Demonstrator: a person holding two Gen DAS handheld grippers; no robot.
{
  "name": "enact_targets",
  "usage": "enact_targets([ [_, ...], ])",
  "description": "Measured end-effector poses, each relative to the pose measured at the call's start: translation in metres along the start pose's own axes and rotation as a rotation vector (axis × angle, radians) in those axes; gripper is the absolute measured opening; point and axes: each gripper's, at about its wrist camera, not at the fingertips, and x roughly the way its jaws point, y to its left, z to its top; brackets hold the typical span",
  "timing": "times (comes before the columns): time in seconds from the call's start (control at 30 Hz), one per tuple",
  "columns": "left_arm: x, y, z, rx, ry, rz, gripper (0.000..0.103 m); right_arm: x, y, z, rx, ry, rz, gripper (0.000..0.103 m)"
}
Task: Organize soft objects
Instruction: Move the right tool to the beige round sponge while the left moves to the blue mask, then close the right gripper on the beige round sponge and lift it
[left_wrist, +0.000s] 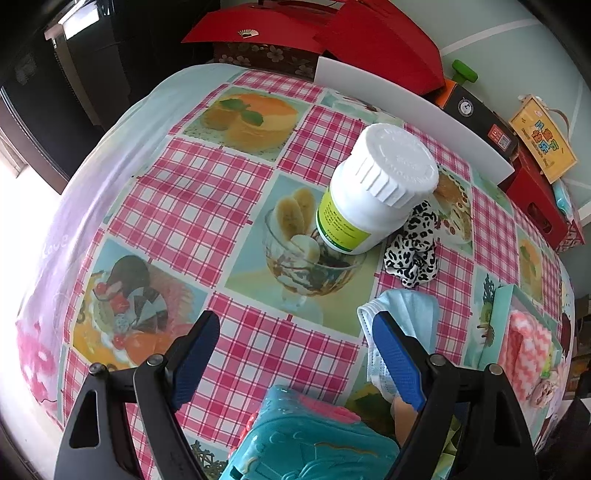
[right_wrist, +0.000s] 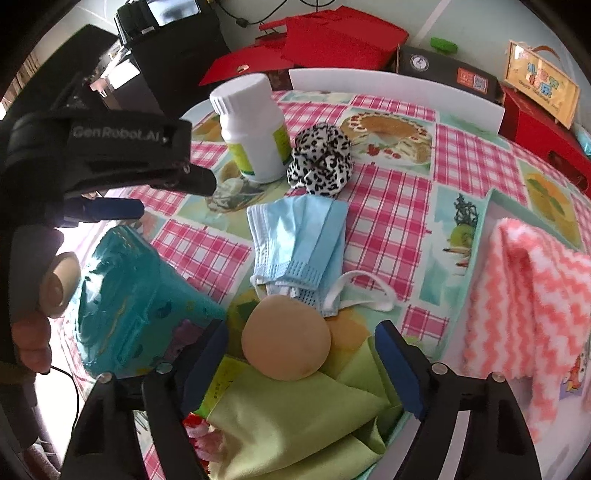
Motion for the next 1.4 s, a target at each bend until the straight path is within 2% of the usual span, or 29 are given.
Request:
enact_targets([
  [0.2, 0.003, -0.005, 0.000, 0.017, 0.011, -0.002, 0.085, 0.007, 0.000, -0.002, 0.005, 0.014, 0.000, 0.075],
  [0.4, 0.005, -0.011, -0.001, 0.040, 0.015, 0.000, 0.085, 0.005, -0.002, -0.002, 0.005, 0.011, -0.003, 0.063],
  [0.47, 0.006, -0.013, -0.002, 0.046, 0.015, 0.002, 0.085, 0.005, -0.001, -0.002, 0.002, 0.011, -0.003, 0.055],
  [1.4, 0.006, -0.031, -0.005, 0.082, 0.004, -0.007, 0.085, -0.019, -0.023, 0.005, 0.059, -0.034, -0.028, 0.051],
])
